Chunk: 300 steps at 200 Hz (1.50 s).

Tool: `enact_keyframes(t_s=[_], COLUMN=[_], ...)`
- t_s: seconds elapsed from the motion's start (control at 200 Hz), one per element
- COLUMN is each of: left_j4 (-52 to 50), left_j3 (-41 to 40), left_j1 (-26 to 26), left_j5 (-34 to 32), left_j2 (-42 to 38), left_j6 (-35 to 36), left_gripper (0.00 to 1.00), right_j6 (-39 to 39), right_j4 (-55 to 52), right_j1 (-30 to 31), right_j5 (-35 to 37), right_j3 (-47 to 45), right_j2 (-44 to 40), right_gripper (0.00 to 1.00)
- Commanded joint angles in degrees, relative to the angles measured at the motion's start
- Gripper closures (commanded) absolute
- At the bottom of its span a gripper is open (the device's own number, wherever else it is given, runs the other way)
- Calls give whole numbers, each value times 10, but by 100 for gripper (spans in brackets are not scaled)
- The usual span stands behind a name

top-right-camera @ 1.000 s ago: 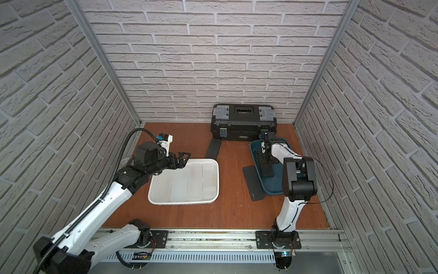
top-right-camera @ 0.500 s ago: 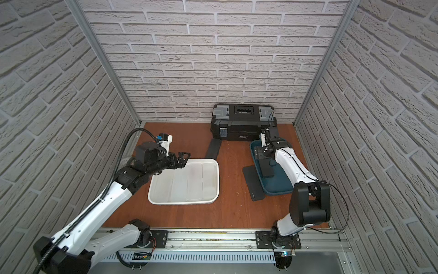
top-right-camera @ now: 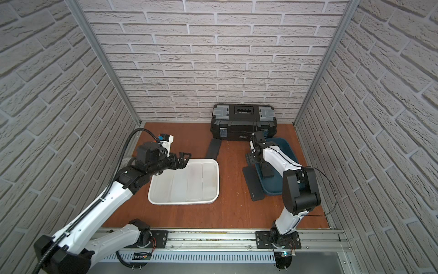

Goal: Place the pencil cases by color into the storage box
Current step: Move the storage box to the center of the board.

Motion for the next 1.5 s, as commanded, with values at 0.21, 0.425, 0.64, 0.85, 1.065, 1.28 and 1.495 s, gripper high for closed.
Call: enact_keyframes(t_s=[0.21, 0.425, 0.64, 0.85, 1.065, 1.28, 1.495], left_j4=[6, -9, -10, -46, -68, -90, -59], left_j3=[9, 38, 77, 147, 227, 322, 378], left_j1=[-6, -29, -53, -76, -80, -73, -37], left_j5=[-22, -62, -88, -131, -145, -153, -105], left_j2=[23, 72, 136, 242, 364, 493, 571], left_j6=[10, 28, 35, 71, 98, 124, 141], left_gripper=[2, 2, 2, 2, 2, 2, 2], right_j6=[12, 25, 35, 59, 98, 133, 141], right_j4=[25, 46, 67, 98, 114, 132, 144], right_j1=[-45, -77, -94, -92, -83, -43, -20], right_j5=[15, -6, -43, -107, -118, -127, -153], right_j3=[-21, -44, -67, -93, -117, -146, -161], right_j2=[-2, -13, -38, -148, -262, -342, -381], right_gripper=[16, 16, 17, 17, 17, 17, 17])
